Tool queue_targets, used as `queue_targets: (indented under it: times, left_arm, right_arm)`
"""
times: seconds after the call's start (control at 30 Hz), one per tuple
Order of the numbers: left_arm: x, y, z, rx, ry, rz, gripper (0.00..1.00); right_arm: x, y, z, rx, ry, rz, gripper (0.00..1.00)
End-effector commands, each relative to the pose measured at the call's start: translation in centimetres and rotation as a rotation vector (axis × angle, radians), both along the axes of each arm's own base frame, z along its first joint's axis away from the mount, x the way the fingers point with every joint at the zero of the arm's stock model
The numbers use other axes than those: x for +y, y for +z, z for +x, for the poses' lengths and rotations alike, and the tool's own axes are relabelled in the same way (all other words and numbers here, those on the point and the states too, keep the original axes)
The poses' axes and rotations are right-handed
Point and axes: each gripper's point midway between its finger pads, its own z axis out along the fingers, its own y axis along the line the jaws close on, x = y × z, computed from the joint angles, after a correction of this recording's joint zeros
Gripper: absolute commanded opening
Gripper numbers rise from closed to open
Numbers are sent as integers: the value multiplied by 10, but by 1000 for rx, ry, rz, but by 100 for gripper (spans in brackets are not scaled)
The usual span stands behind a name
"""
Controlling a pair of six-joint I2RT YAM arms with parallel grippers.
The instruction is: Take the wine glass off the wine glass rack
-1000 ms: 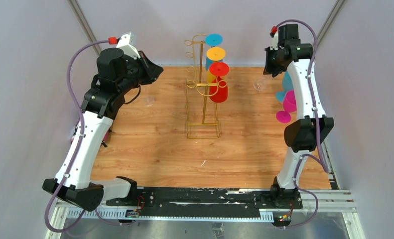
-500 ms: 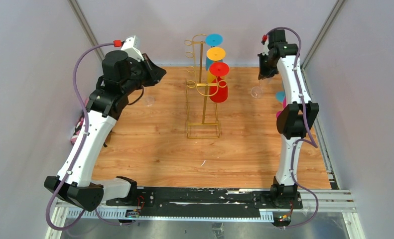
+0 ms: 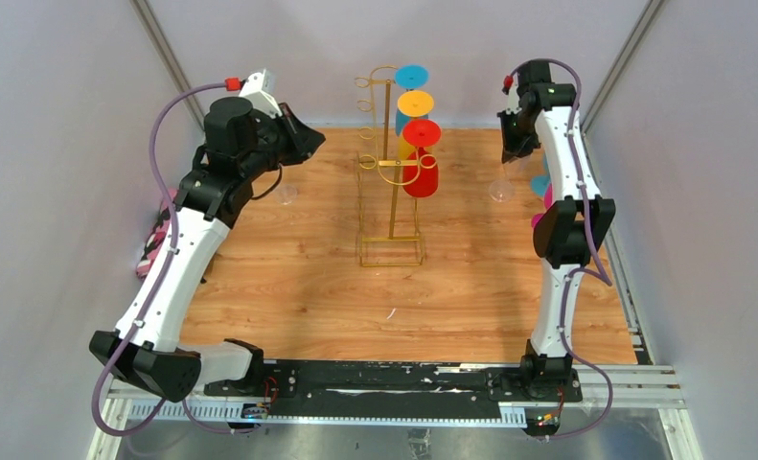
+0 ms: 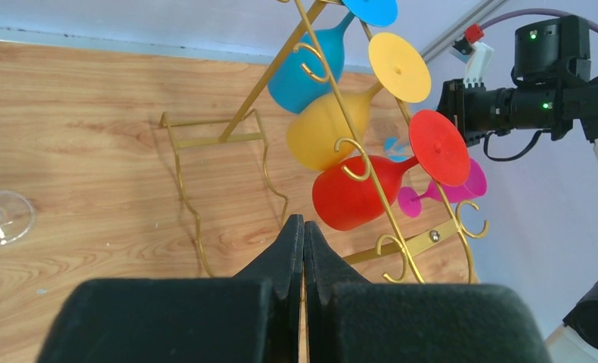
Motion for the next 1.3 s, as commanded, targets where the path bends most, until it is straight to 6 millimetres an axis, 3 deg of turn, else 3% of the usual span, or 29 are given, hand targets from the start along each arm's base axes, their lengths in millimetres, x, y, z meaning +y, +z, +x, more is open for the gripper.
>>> queue_targets:
  times: [0.0,0.17,0.3,0.4,0.47,0.6,0.87,0.93,0.97,1.1,1.27]
  left_arm:
    - [-7,1,-1,-10,-25,-32,0]
    - [-8,-4,-3,0,-36,-31,0]
    - [-8,-6,-4,5,-32,-28,0]
    - [-7,-7,-3,6,-31,-27,0]
    - [-8,-8,-3,9,-31,-31,0]
    - [-10,-9,-2,9,-40,-40,0]
    - [-12,-9,-3,6,-50,-51,0]
    - [-13,-8,-4,-6,-56,-58,0]
    - [-14,-8,-4,-13,-59,-65,0]
    - [-15,-9,-6,-31,-65,-74,3]
    - [-13,-11,-10,-30,-63,-72,4]
  right_arm:
    - [-16,19,-23,20,13,-49,0]
    - [-16,-2,-19,70,12,-52,2]
    - [-15,-9,-15,66,4,-45,28]
    - [-15,0,-13,34,-5,-43,39]
    - [-12,17,-13,-11,-10,-26,45]
    - [-6,57,-18,-115,-11,-9,47]
    - [6,148,-55,-355,-27,48,45]
    - [20,164,-60,-441,-4,129,43]
    - [34,181,-56,-543,35,212,43]
    - [91,210,-75,-671,172,586,39]
    - [138,210,-93,-566,311,943,31]
